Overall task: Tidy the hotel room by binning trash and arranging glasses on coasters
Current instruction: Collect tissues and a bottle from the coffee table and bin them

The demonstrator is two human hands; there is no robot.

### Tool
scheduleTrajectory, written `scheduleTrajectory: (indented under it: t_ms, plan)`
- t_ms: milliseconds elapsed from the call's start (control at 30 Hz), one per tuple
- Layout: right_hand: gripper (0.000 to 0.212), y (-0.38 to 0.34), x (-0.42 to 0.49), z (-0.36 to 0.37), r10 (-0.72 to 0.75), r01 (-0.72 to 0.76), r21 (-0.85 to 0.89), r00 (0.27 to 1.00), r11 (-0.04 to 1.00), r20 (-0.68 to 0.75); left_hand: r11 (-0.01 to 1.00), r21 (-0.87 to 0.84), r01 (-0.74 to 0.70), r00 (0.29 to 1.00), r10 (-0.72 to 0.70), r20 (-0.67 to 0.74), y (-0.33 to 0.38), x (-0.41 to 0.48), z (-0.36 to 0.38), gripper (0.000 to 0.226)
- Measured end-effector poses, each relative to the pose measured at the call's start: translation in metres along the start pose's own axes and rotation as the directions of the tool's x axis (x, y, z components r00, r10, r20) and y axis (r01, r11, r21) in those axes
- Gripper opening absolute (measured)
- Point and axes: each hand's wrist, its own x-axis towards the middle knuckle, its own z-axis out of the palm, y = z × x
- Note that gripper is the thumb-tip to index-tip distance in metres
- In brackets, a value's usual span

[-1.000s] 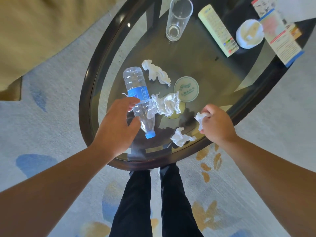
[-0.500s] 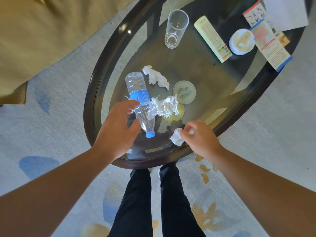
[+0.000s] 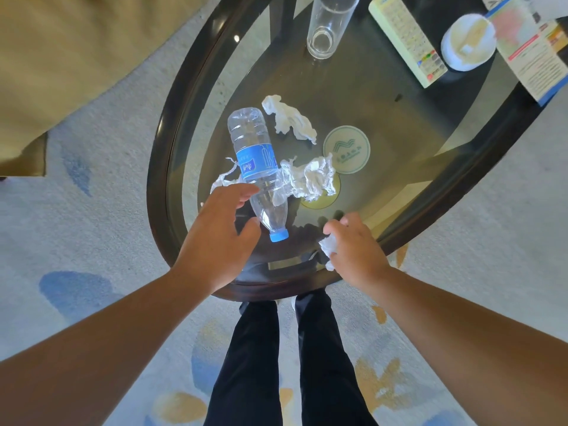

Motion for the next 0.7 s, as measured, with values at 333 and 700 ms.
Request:
scheduleTrajectory:
  t_ms: [333,700]
  plan:
    - [0.026,-0.007,0.022,-0.031,0.199,-0.18,0.333,0.98,0.926,-0.024,1.0,-0.029,-0.011,1.0,0.011,-0.008,-0.004,0.011,-0.003,0.04]
    - [0.024,-0.04,0.035,-0.095,0.296,-0.25,0.601,0.955,0.759,0.023,0.998,-0.059,-0.011,0.998,0.008,-0.061,0.008,0.016,-0.024,0.037]
